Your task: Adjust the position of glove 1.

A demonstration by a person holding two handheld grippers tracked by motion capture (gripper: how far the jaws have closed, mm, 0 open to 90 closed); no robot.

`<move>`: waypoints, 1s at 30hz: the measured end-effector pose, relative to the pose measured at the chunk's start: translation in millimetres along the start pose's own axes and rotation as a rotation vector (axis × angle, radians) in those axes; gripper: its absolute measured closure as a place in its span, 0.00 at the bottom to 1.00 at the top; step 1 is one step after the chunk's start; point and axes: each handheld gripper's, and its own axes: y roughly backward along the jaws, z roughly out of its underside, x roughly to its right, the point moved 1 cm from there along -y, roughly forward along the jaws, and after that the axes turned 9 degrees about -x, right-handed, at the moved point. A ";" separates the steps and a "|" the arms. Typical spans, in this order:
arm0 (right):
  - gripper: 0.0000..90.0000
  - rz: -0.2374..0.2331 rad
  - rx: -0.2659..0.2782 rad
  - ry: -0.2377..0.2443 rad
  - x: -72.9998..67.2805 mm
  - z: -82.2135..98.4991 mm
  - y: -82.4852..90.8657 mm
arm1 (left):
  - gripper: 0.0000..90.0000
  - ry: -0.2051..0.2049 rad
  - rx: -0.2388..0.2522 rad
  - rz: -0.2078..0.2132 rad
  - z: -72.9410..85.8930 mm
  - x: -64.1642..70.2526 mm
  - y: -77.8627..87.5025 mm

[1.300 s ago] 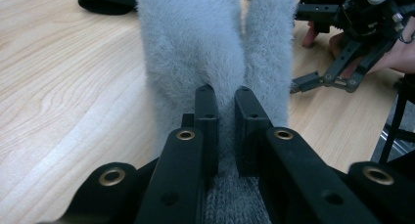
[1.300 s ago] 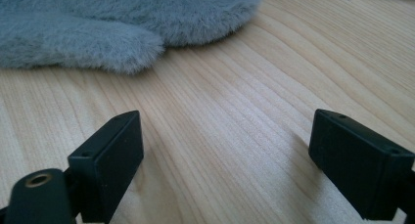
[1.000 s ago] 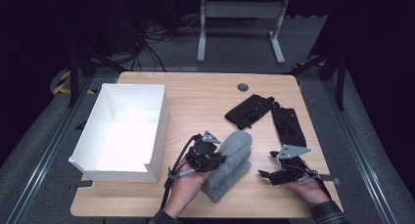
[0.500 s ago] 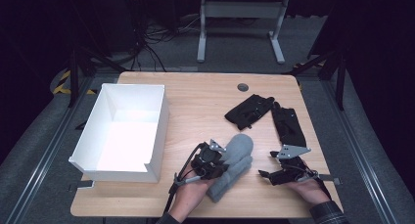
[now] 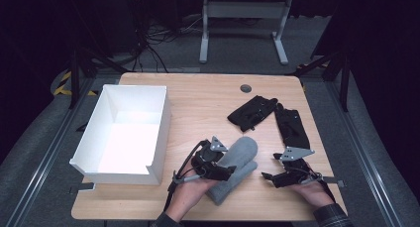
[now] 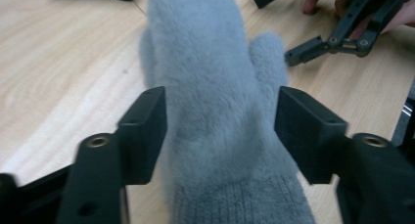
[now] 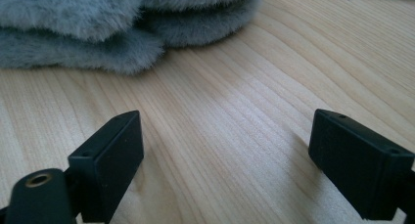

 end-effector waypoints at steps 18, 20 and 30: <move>0.15 0.002 0.000 -0.003 -0.1 -0.3 -0.3 | 0.17 -0.058 -0.078 0.045 -14.8 -23.7 -38.0; 0.15 0.001 0.000 -0.003 -0.1 -0.3 -0.3 | 0.17 -0.062 -0.091 0.052 -14.3 -24.3 -42.4; 0.15 0.001 0.000 -0.003 -0.1 -0.3 -0.3 | 0.14 -0.027 -0.117 0.119 -8.5 -33.9 -60.6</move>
